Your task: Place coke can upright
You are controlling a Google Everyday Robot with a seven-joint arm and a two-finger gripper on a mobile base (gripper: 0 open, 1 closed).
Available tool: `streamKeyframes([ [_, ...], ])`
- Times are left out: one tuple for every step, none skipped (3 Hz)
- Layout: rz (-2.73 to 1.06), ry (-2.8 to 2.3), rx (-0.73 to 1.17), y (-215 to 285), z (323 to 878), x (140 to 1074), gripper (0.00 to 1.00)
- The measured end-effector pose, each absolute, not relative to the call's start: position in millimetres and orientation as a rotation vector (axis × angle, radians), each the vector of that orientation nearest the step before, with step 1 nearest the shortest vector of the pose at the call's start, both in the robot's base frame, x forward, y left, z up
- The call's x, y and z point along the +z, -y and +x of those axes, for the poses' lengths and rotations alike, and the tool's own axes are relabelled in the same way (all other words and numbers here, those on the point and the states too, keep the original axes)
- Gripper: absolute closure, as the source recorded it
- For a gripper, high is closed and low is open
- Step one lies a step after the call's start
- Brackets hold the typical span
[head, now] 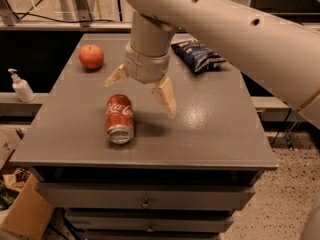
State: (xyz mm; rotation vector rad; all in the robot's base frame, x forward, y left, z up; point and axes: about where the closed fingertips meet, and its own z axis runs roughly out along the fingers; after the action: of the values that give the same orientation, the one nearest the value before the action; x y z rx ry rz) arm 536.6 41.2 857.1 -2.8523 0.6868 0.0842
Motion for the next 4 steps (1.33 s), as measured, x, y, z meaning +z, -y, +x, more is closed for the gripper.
streamKeyframes([
  [-2.868,-0.564,0.157,-58,536,849,0.00],
  [-2.850,-0.487,0.249,-68,526,844,0.00],
  [-2.836,-0.415,0.327,-78,516,839,0.00],
  [-2.834,-0.307,0.393,-92,513,832,0.00],
])
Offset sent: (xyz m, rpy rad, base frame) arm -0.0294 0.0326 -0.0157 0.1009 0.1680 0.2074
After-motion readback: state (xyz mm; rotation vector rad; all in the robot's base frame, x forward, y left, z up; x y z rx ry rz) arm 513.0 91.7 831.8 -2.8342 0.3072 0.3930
